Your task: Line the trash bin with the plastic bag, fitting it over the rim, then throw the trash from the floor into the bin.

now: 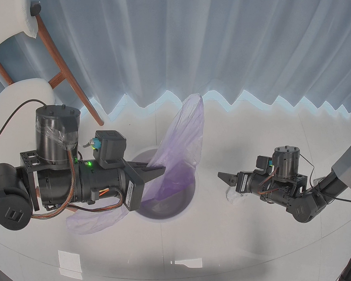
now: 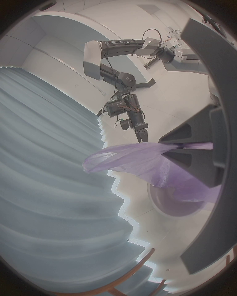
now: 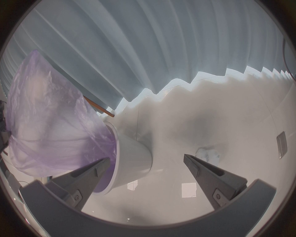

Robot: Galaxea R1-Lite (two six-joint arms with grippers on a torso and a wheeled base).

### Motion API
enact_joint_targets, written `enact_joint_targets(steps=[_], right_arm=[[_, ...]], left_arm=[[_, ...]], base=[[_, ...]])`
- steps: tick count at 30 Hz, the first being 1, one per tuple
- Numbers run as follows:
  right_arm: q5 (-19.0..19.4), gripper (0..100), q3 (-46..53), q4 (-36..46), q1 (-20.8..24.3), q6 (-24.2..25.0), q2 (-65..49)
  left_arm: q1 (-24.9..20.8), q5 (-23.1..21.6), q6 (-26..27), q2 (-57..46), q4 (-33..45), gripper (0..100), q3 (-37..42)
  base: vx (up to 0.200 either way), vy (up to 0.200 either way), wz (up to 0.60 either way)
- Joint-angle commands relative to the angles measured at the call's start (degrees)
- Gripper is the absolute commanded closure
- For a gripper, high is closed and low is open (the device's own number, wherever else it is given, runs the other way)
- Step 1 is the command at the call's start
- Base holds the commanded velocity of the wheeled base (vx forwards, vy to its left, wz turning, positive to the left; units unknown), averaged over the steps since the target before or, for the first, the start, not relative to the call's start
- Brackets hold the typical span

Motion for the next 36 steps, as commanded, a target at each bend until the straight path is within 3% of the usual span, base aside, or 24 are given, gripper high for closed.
enact_joint_targets(steps=[1, 8, 12, 20, 21, 26, 30, 36], right_arm=[[-0.18, 0, -1.30, -0.16, 0.14, -1.39, 2.18], [-0.18, 0, -3.23, -3.06, 0.14, -4.20, 4.11], [-0.18, 0, -7.01, -4.46, 0.14, -8.51, 7.01], [-0.18, 0, -15.10, -4.20, 2.86, -9.04, 10.62], [-0.27, 100, -17.38, -4.02, 4.09, -9.65, 11.67], [-0.18, 100, -19.49, -3.85, 6.38, -9.74, 12.64], [0.00, 100, -19.93, -4.64, 10.86, -9.83, 12.64], [0.00, 100, -11.49, -6.84, 18.24, -9.48, 9.21]], left_arm=[[-0.32, 0.19, 0.06, 0.36, -0.06, 100, 0.16], [-1.20, 0.36, 0.06, 0.80, 0.03, 100, 0.96], [-1.72, 0.63, 0.15, 0.54, -0.06, 100, 1.75], [-1.72, 0.28, 0.24, 0.19, -0.14, 100, 1.75], [-1.72, 0.28, 0.33, 0.01, -0.14, 100, 1.83], [-1.72, 0.10, 0.06, -0.08, -0.14, 100, 1.92], [-1.81, 0.01, -0.03, -0.08, -0.14, 100, 1.92], [-1.72, 0.36, -0.03, 0.36, -0.06, 100, 1.66]], base=[[0.200, 0.000, 0.00], [0.000, 0.000, 0.00], [0.000, 0.000, 0.00], [0.000, 0.000, 0.00], [0.000, 0.000, 0.00], [0.000, 0.000, 0.00], [0.000, 0.000, 0.00], [0.000, 0.000, 0.00]])
